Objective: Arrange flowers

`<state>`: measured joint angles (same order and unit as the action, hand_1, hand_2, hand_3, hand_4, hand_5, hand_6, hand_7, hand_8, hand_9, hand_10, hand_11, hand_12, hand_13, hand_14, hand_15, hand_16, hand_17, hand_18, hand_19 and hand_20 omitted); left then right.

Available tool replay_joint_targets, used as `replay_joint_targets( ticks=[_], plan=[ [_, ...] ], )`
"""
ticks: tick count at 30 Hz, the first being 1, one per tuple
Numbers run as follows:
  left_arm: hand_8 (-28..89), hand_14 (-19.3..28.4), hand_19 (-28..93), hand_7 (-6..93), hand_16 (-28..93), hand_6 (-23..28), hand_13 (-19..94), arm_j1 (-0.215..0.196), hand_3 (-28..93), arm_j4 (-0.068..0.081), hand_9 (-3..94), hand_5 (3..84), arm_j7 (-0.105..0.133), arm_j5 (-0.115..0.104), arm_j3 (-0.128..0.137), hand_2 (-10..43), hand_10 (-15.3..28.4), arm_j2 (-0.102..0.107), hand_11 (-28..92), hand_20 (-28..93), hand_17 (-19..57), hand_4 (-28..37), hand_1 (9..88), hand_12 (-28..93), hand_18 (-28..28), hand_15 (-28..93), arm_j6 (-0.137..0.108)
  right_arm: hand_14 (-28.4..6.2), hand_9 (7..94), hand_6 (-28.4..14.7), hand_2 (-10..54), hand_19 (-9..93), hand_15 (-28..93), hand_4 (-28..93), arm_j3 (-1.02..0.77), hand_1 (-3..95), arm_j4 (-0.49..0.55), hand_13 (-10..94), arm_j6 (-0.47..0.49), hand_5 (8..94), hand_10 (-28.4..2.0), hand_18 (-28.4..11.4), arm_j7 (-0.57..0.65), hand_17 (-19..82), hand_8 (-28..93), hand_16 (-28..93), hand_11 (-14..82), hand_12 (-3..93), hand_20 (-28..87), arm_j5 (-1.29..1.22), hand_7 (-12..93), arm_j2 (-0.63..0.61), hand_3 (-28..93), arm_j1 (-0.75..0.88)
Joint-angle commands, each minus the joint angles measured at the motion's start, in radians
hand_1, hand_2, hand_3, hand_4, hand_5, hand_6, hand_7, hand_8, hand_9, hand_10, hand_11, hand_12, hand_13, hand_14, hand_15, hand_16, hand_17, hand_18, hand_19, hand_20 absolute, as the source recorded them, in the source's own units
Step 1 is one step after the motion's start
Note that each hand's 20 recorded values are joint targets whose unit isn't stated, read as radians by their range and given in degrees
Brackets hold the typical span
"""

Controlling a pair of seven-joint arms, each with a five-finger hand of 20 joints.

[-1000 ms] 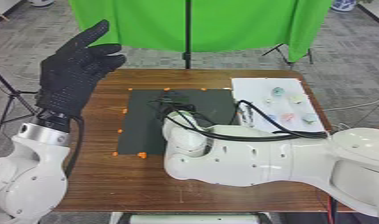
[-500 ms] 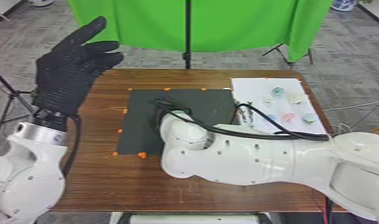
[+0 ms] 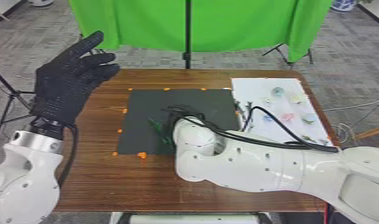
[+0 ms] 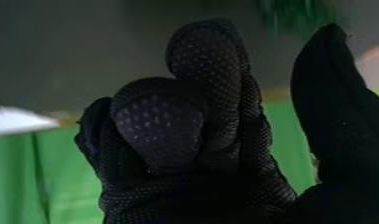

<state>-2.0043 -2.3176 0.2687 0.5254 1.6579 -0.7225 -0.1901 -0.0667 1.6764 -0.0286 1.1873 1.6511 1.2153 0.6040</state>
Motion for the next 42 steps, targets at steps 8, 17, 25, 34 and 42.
replay_joint_targets(
  ticks=[8, 17, 25, 34, 42],
  plan=[
    [-10, 28.4, 61, 14.6, -12, 8.3, 26, -0.03, 79, -0.006, 35.1, 35.6, 0.011, 0.002, 0.012, 7.1, 21.8, -0.008, 34, 25, -5.5, -22.6, 22.8, 12, 24.9, 62, -0.019, -9.3, 85.3, -7.2, -4.0, 93, 68, -23, -0.023, 35.1, 0.033, 84, 0.085, 73.0, -14.0, -21.5, -0.032, 54, -11, 20, 44.6, 21.6, 46, 0.002, 13, -0.001, 71, 0.065],
    [-10, 28.4, 61, 14.7, -12, 8.3, 26, -0.008, 79, 0.0, 35.2, 35.7, 0.014, 0.002, -0.005, 7.2, 21.8, -0.002, 34, 25, -5.5, -22.6, 22.8, 12, 24.9, 62, -0.015, -9.3, 85.1, -7.0, -3.2, 93, 68, -23, -0.006, 34.6, 0.056, 84, 0.085, 72.5, -14.0, -21.6, -0.07, 54, -11, 20, 44.8, 21.7, 46, -0.001, 13, 0.023, 71, 0.054],
    [-10, 28.4, 61, 14.8, -12, 8.3, 26, 0.008, 79, 0.003, 35.1, 35.8, 0.013, 0.004, -0.009, 7.3, 21.9, 0.004, 34, 25, -5.5, -22.5, 22.8, 12, 24.9, 62, -0.012, -9.3, 84.9, -7.0, -2.8, 93, 69, -23, 0.011, 34.4, 0.08, 83, 0.058, 72.0, -14.0, -21.4, -0.105, 54, -11, 20, 45.1, 21.7, 46, -0.023, 13, 0.035, 71, 0.021],
    [-10, 28.4, 61, 14.9, -12, 8.3, 26, 0.022, 79, 0.008, 35.2, 35.7, 0.015, 0.0, -0.023, 7.2, 21.9, 0.009, 34, 25, -5.6, -22.5, 22.8, 12, 24.9, 62, -0.011, -9.5, 84.7, -6.6, -2.7, 93, 69, -23, 0.026, 34.2, 0.092, 83, 0.057, 71.2, -14.2, -21.5, -0.123, 53, -11, 20, 45.3, 21.8, 46, -0.014, 12, 0.052, 71, 0.012],
    [-10, 28.4, 61, 14.9, -12, 8.3, 26, -0.022, 79, -0.002, 35.1, 35.8, -0.01, 0.001, 0.015, 7.3, 21.8, -0.008, 34, 25, -5.6, -22.5, 22.8, 12, 24.9, 62, -0.02, -9.5, 84.7, -6.0, -2.5, 93, 69, -23, 0.018, 33.9, 0.117, 83, 0.046, 72.6, -14.1, -21.6, -0.124, 53, -11, 20, 45.3, 21.6, 46, -0.01, 13, 0.028, 71, 0.014]
  ],
)
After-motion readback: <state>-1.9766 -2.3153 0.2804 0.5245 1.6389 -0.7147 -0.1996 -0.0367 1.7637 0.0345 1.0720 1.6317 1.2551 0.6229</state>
